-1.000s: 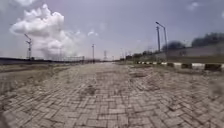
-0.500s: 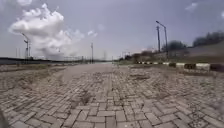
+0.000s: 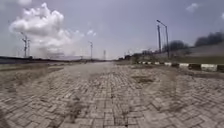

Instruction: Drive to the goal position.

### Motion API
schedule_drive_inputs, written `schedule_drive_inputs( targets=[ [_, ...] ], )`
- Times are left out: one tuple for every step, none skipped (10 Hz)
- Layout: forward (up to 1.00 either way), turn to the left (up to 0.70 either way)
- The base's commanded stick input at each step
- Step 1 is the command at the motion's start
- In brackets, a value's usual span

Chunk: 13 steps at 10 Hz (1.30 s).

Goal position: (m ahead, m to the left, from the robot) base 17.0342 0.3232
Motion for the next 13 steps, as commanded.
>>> schedule_drive_inputs(
  targets=[
    [1.00, 0.00],
    [1.00, 0.00],
    [1.00, 0.00],
    [1.00, 0.00],
    [1.00, 0.00],
    [1.00, 0.00],
    [1.00, 0.00],
    [1.00, 0.00],
    [1.00, 0.00],
    [1.00, 0.00],
    [1.00, 0.00],
    [1.00, 0.00],
    [1.00, 0.00]
  ],
)
